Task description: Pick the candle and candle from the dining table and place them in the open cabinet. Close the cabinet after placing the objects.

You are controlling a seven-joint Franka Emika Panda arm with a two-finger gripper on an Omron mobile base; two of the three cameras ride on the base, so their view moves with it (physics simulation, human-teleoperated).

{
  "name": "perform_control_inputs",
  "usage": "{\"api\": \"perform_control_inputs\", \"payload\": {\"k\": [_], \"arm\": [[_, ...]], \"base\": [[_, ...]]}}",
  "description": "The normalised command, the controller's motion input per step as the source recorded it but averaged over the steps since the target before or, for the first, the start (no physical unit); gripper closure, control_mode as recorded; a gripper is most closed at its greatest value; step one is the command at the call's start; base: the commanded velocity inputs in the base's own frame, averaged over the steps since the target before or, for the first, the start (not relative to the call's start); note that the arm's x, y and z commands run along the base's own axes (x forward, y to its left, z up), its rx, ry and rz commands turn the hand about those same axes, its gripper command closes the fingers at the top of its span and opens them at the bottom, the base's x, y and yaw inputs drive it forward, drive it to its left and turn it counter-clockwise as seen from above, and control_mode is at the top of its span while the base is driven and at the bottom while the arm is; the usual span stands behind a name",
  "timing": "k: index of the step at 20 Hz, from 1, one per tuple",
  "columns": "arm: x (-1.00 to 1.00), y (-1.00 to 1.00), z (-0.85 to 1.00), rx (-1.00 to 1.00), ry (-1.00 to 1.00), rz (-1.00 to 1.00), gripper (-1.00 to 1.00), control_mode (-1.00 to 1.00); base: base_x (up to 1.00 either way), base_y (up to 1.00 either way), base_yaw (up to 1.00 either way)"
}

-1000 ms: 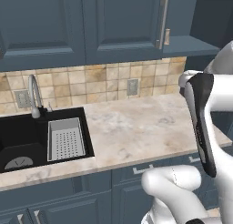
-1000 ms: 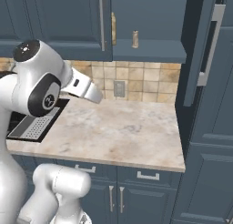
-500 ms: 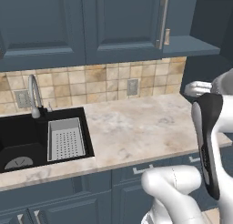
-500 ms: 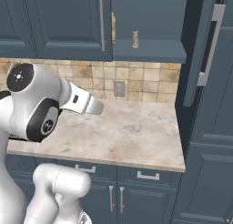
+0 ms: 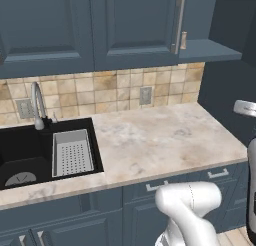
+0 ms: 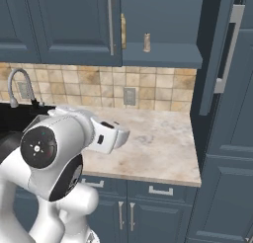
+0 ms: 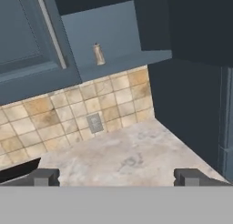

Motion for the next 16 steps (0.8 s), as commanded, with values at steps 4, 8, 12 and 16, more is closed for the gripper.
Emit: {"api": "perform_control_inputs", "payload": {"k": [4,8,12,16], "arm": [[-0.16,-0.2,0.24,0.0,-0.05,0.0,-1.0,-1.0],[-0.12,-0.33,0.22,0.0,-0.02,0.0,-1.0,-1.0],[-0.35,-0.36,0.15,0.0,-0.02,0.0,-1.0,-1.0],[-0.42,-0.54,0.01,-0.02,-0.04,0.0,-1.0,-1.0]], "base": [[0.0,0.0,0.0],[0.0,0.0,0.0],[0.0,0.0,0.0],[0.0,0.0,0.0]]}}
